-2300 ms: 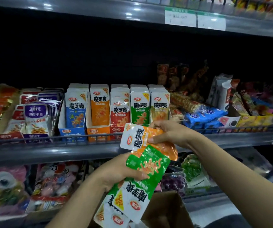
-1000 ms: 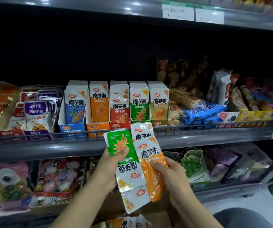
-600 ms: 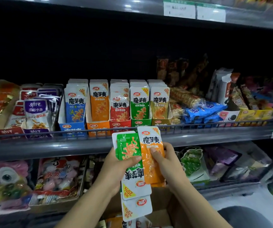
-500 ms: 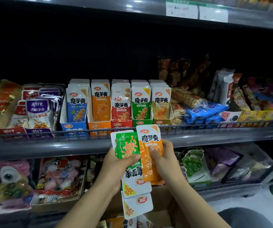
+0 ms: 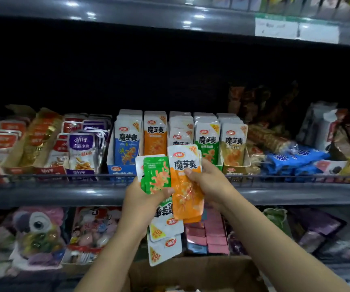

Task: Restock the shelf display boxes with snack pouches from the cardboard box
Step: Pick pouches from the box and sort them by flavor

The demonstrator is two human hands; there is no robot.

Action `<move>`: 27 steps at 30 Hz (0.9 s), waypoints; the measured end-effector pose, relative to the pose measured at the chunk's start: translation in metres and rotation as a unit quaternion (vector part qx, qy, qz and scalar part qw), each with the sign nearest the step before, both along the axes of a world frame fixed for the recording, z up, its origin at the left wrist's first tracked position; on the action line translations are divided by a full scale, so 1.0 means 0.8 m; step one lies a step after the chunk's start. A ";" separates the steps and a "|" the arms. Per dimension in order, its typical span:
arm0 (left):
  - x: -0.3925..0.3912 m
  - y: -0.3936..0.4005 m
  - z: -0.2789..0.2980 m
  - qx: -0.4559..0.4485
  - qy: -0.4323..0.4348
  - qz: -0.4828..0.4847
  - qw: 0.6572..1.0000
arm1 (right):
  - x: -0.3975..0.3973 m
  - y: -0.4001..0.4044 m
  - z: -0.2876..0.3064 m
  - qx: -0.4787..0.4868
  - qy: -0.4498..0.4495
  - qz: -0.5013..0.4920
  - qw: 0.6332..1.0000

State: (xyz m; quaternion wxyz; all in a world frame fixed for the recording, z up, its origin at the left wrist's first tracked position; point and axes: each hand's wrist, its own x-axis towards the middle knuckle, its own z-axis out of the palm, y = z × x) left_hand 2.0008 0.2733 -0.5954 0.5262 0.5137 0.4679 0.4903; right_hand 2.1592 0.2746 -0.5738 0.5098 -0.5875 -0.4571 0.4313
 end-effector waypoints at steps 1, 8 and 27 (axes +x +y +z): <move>-0.006 0.004 0.002 0.006 -0.002 0.023 1.000 | -0.004 0.012 0.007 0.005 -0.015 -0.019 1.000; -0.048 0.037 0.015 0.003 -0.050 0.108 0.993 | -0.031 0.109 0.068 0.096 -0.049 -0.084 0.991; -0.057 0.064 0.001 -0.062 -0.123 0.056 0.989 | -0.048 0.194 0.086 0.131 -0.662 0.005 0.738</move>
